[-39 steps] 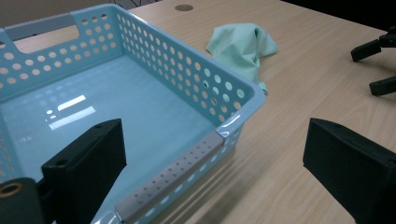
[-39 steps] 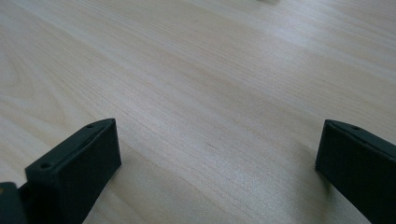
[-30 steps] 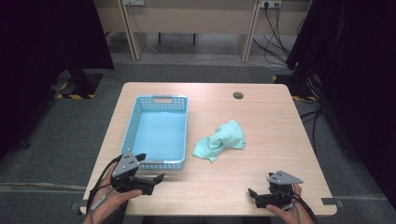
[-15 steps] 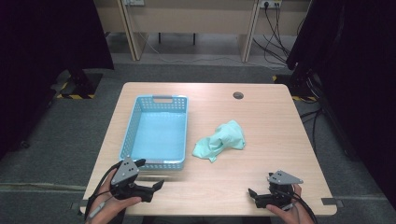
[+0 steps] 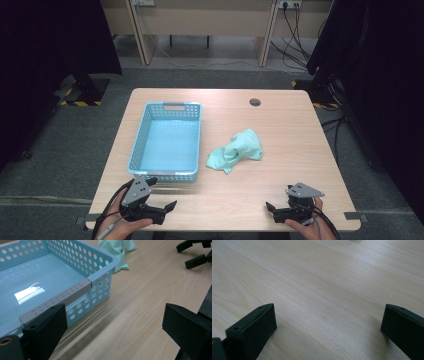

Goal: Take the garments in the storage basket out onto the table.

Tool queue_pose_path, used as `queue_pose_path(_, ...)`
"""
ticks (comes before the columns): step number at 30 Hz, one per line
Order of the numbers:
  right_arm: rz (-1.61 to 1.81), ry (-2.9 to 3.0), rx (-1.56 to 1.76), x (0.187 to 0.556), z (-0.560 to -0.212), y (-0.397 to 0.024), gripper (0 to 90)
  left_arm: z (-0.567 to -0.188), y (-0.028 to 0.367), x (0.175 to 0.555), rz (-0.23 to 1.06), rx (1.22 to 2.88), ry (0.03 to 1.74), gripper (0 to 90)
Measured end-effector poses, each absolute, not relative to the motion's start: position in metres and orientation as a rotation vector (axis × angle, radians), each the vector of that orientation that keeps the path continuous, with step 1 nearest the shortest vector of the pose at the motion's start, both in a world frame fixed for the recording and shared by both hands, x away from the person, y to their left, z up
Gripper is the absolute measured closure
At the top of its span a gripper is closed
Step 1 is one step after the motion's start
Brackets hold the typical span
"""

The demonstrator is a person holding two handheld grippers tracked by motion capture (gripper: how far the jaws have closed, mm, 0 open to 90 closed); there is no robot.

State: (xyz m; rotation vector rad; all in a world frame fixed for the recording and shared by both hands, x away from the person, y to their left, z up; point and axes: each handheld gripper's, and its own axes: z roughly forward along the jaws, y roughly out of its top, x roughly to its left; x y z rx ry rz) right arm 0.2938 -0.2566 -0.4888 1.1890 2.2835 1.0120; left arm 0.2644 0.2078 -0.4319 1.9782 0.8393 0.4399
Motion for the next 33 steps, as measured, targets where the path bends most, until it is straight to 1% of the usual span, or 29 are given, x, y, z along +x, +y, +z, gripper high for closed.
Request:
queue_pose_path(11,1.012,2.283,1.189,0.294,-0.489,-0.257,0.2,-0.436,0.203,0.258,0.446,1.998,0.832,5.7)
queue_pose_path(20,1.012,2.283,1.189,0.294,-0.489,-0.257,0.2,-0.441,0.189,0.252,0.41,2.026,0.797,5.7)
queue_pose_path(33,1.012,2.283,1.189,0.294,-0.489,-0.257,0.2,-0.455,0.181,0.247,0.368,2.047,0.809,5.7)
